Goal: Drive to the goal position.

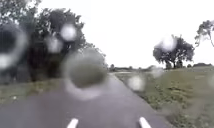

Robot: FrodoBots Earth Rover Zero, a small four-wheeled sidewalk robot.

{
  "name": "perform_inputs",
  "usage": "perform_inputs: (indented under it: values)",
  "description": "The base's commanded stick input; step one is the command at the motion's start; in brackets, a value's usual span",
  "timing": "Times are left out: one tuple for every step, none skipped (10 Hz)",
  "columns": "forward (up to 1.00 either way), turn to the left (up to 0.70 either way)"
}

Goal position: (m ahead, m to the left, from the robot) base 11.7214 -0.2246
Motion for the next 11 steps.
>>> perform_inputs:
  values:
    - [0.70, 0.00]
    - [0.70, 0.00]
    - [0.70, 0.00]
    - [0.70, 0.00]
    - [0.70, 0.00]
    - [0.70, 0.00]
    - [0.70, 0.00]
    - [0.70, 0.00]
    - [0.70, 0.00]
    - [0.70, 0.00]
    - [0.70, 0.00]
